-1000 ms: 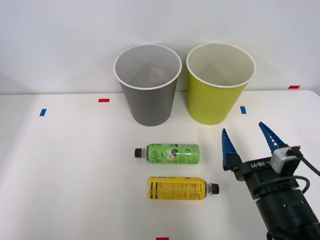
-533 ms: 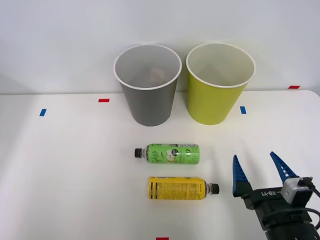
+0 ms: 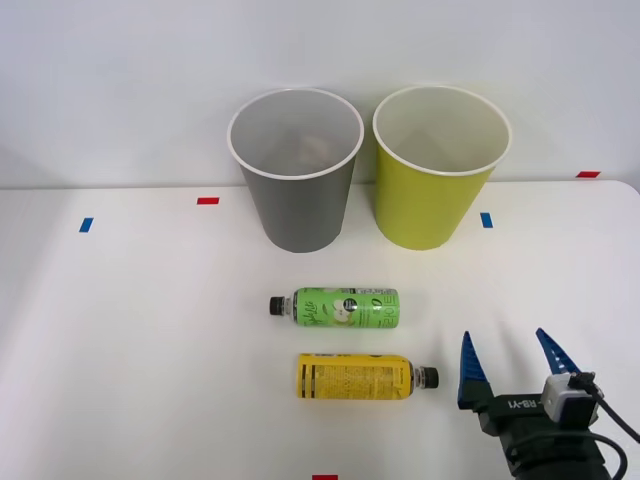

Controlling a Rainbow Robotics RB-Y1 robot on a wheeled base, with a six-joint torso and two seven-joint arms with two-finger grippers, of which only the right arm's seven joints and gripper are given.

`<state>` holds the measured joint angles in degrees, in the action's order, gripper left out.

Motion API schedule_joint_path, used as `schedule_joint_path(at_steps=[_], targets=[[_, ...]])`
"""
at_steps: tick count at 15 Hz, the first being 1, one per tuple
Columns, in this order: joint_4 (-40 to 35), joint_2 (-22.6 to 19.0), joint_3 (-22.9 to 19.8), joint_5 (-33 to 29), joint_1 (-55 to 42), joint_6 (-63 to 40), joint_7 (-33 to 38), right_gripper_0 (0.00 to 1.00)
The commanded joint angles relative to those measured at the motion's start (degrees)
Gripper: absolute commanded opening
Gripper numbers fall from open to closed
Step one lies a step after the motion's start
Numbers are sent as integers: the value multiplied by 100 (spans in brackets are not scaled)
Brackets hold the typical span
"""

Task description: Put cans in the gray bin, plastic bottles in the light green bin

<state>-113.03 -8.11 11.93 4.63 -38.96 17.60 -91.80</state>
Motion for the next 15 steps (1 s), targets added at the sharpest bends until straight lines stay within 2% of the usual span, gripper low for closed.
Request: schedule_joint_path(at_steps=[1, 3, 5, 6, 11, 15], targets=[[950, 99, 28, -155, 442, 929, 84, 89], [1152, -24, 72, -146, 354, 1325, -83, 89], [1152, -68, 99, -32, 143, 1615, -760, 89], [1152, -147, 134, 29, -24, 1747, -830, 89], [1152, -507, 564, 223, -542, 2063, -821, 89], [1152, -727, 846, 645, -621, 2450, -804, 89]])
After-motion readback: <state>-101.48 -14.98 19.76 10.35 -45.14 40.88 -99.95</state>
